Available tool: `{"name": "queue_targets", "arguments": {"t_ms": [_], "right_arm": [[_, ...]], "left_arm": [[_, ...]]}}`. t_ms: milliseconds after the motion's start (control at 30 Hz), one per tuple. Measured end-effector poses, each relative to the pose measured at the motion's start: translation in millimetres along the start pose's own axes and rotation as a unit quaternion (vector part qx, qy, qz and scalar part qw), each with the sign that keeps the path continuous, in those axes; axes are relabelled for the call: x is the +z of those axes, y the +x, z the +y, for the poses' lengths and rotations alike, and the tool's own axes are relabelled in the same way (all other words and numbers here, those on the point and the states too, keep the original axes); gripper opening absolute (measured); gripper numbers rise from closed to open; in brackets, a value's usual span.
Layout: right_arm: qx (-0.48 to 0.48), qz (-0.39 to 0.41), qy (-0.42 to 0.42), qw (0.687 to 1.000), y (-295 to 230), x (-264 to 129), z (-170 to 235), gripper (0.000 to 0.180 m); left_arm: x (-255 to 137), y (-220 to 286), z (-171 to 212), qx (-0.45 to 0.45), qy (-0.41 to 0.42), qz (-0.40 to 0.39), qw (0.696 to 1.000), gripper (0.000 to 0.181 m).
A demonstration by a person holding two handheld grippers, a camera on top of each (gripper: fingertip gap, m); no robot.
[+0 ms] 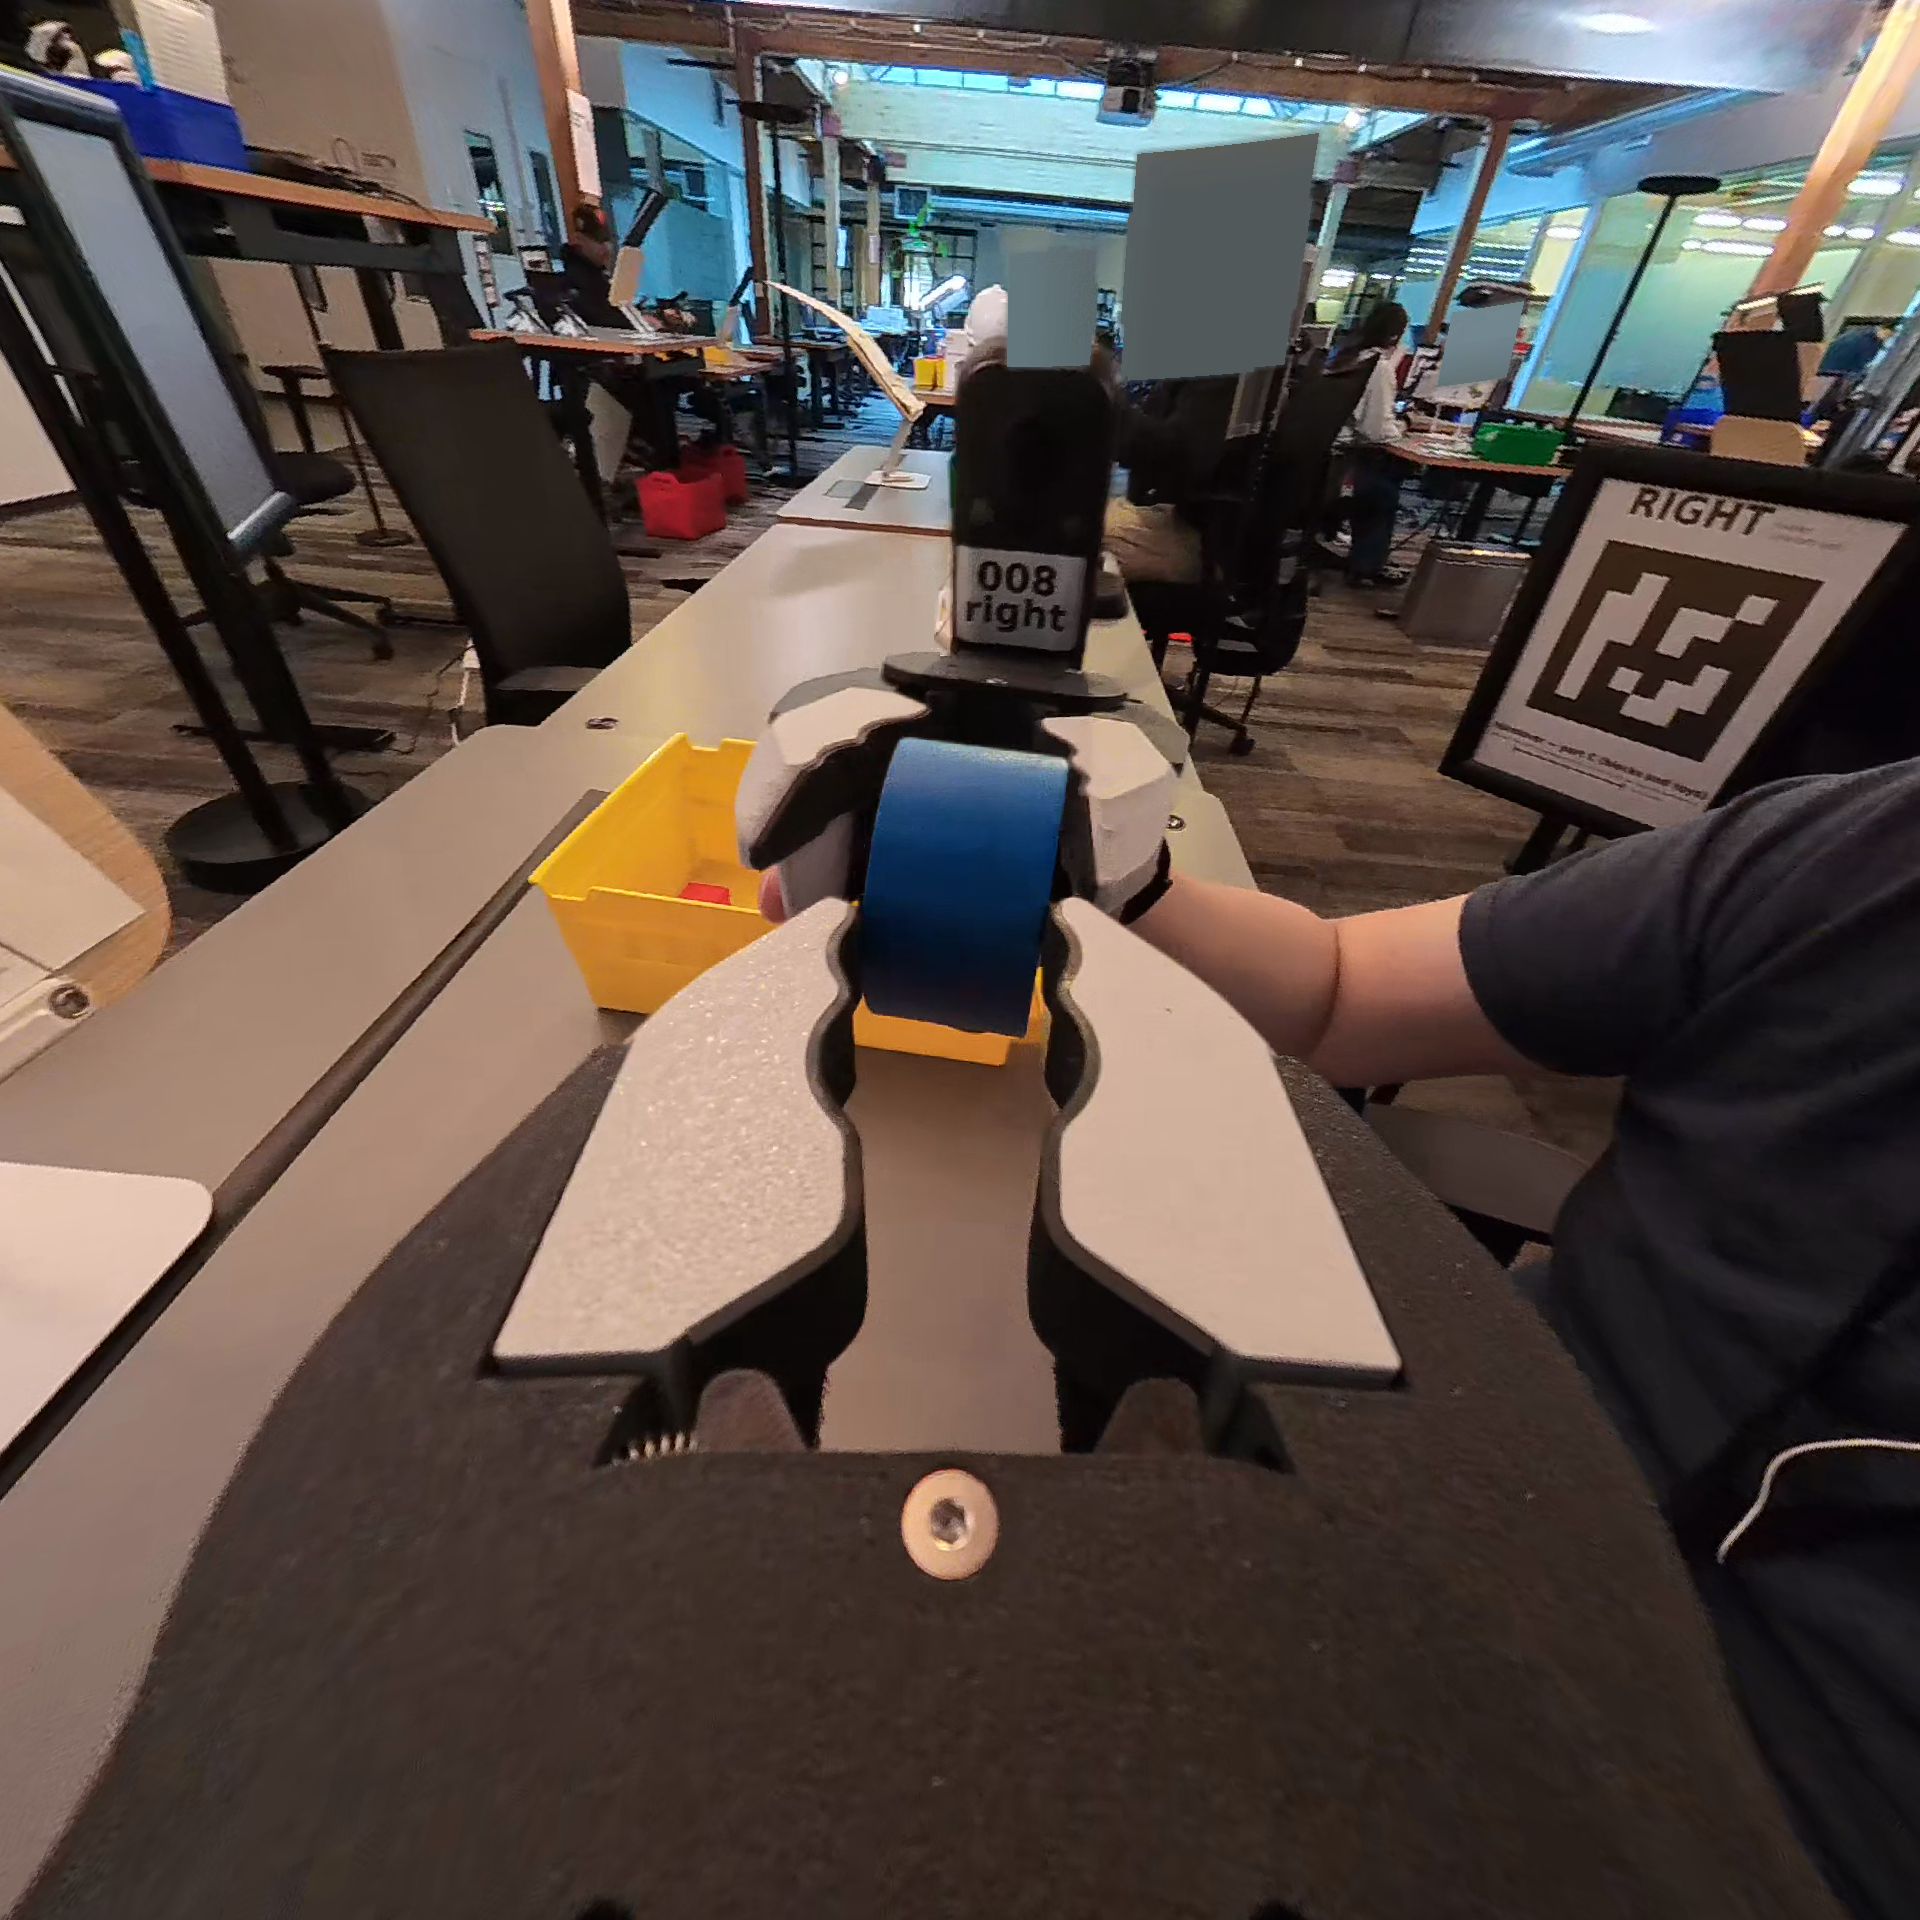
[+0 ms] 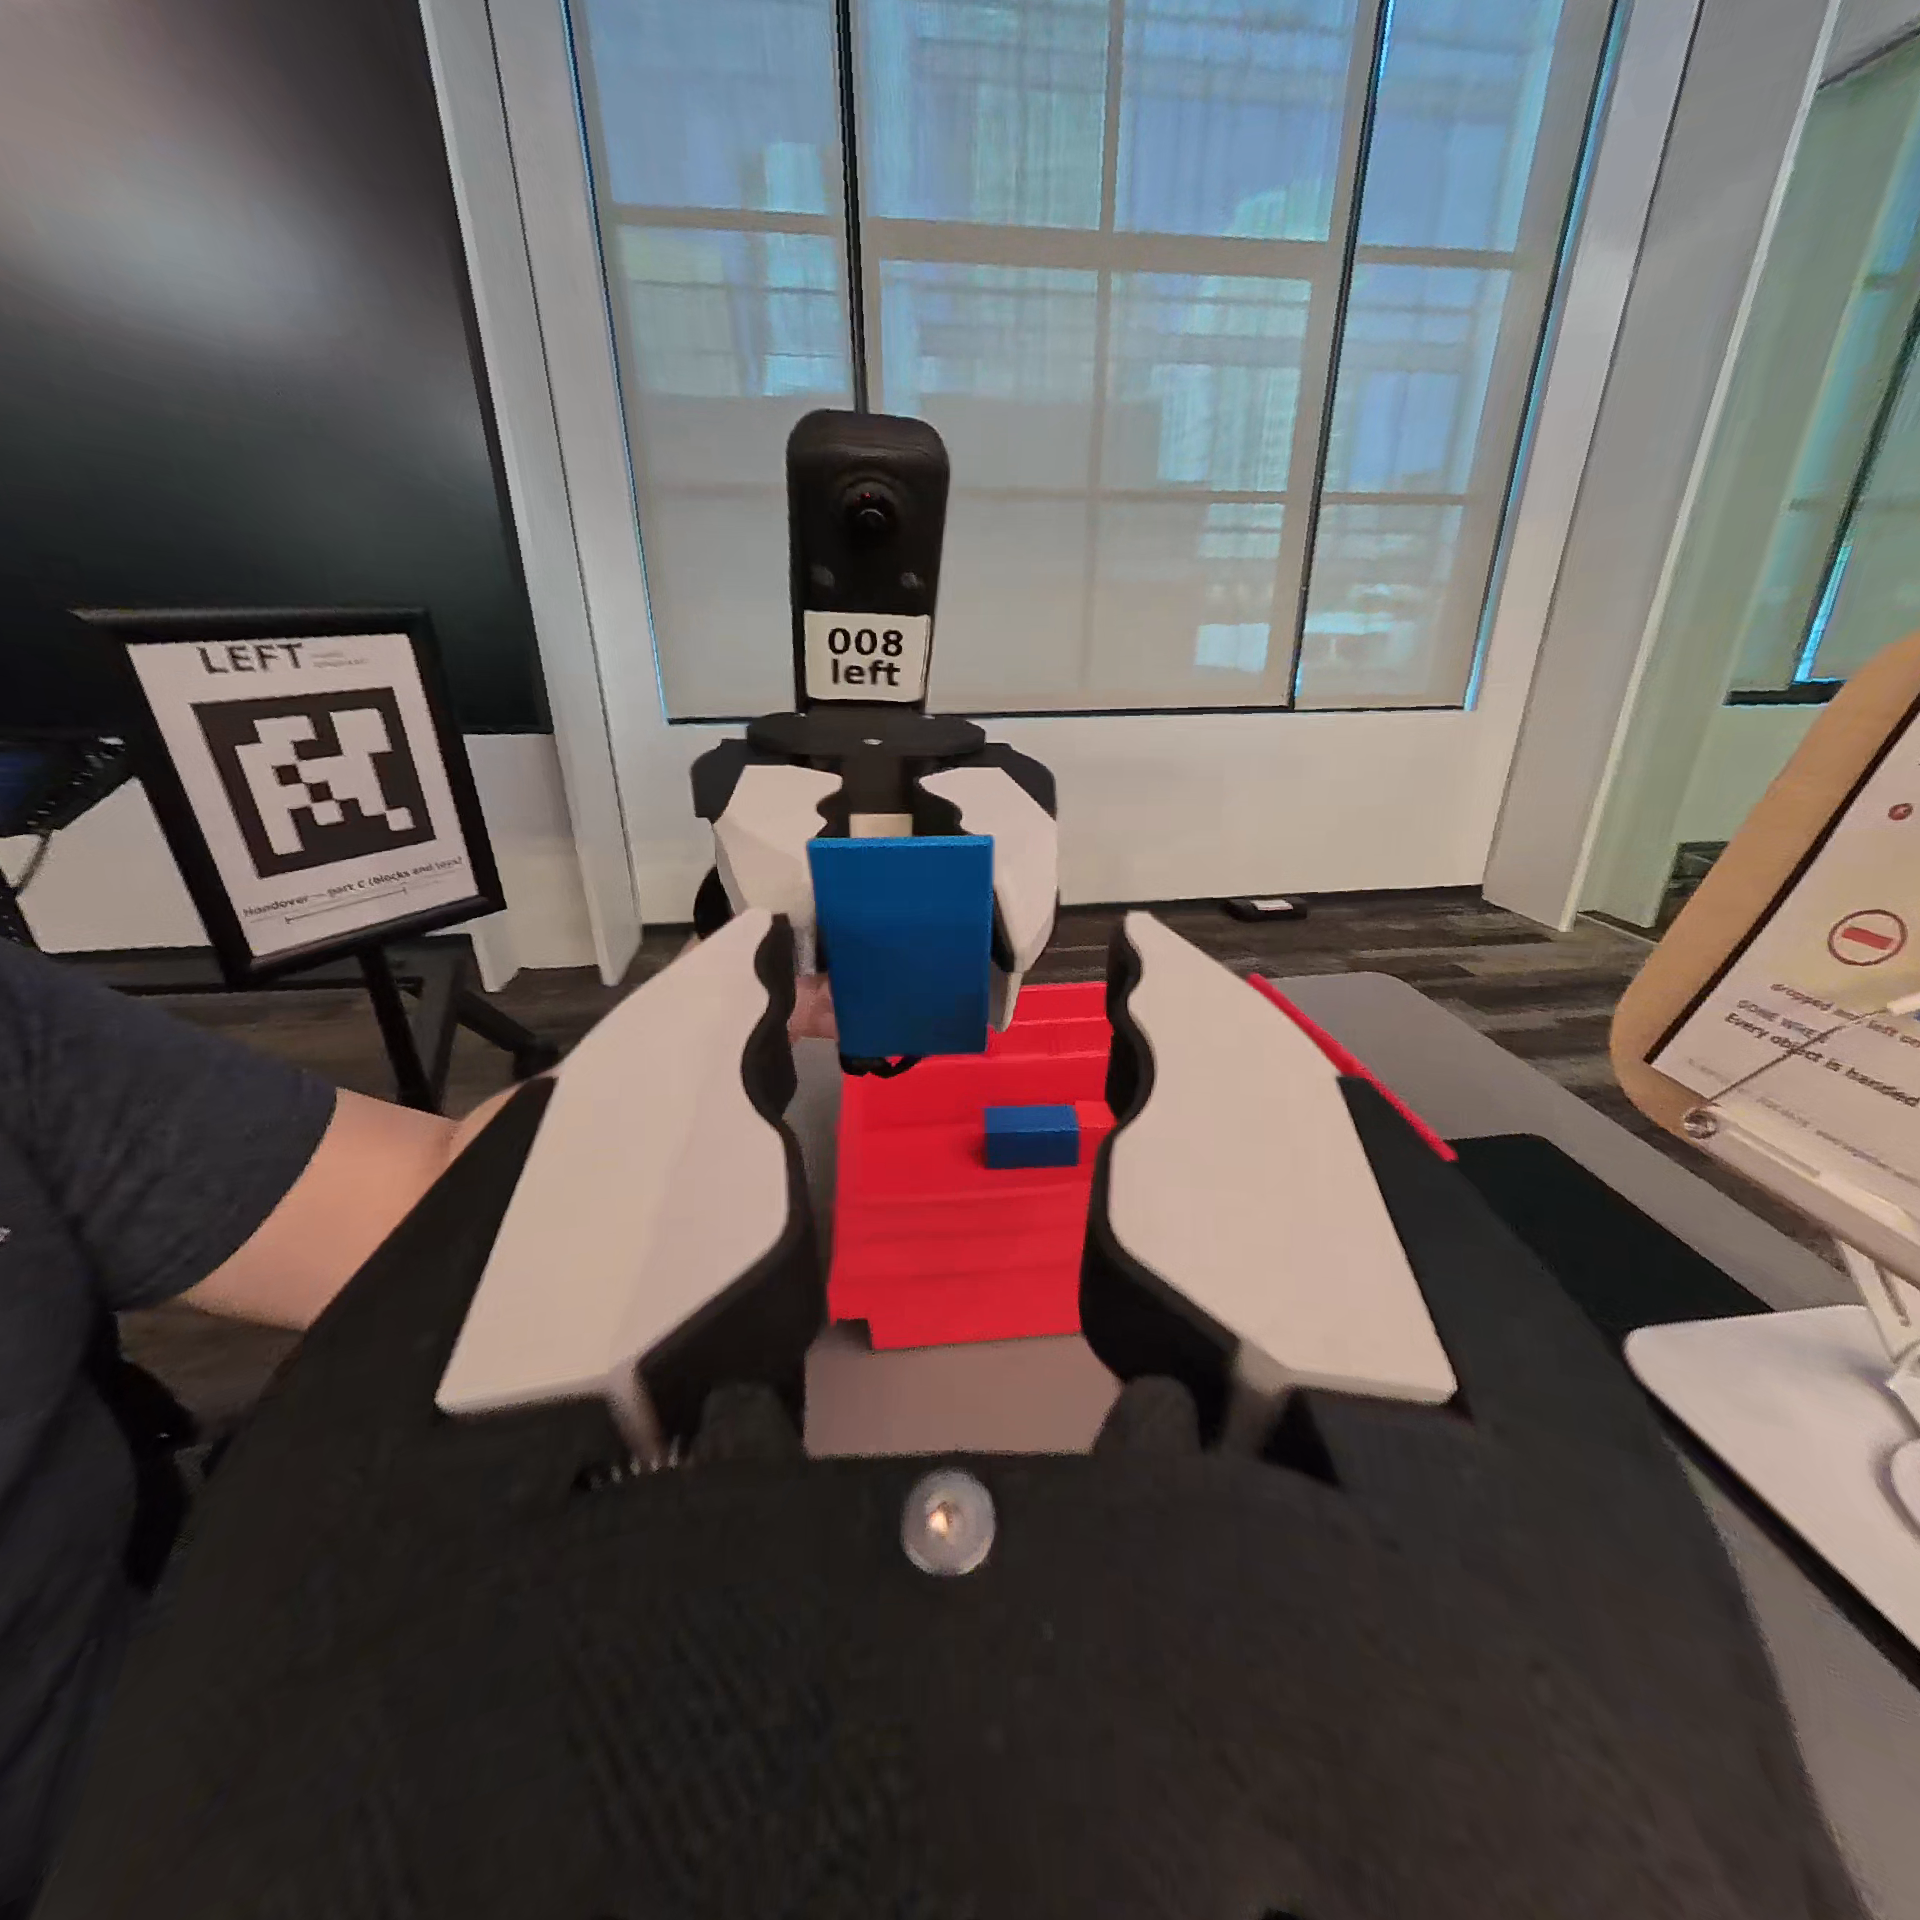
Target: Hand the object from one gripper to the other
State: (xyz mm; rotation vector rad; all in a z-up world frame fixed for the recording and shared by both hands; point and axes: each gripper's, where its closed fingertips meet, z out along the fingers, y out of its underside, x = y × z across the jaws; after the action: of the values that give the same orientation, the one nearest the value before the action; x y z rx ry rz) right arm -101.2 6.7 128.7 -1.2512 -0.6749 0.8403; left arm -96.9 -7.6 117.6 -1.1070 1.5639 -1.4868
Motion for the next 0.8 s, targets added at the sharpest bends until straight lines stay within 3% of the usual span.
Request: {"name": "queue_targets", "arguments": {"t_ms": [133,533,667,800], "right_arm": [[0.044,-0.048,0.024,0.998,-10.5,0.1,-4.8,0.041],[0.035,-0.05,0.016,0.998,-14.0,2.0,-4.4,0.034],[0.053,-0.05,0.027,0.997,-8.3,-6.1,-12.3,0.034],[-0.027,0.036,-0.02,0.999,17.2,-47.2,-36.0,0.034]], "left_arm": [[1.1,4.4,0.0,0.004,0.0,0.012,1.0,0.032],[5.8,6.3,0.3,-0.011,-0.007,0.004,1.0,0.033],[2.8,6.2,-3.2,-0.021,-0.003,0.001,1.0,0.053],[-27.6,0.8,-17.9,-0.003,0.009,-0.044,0.999,0.048]]}}
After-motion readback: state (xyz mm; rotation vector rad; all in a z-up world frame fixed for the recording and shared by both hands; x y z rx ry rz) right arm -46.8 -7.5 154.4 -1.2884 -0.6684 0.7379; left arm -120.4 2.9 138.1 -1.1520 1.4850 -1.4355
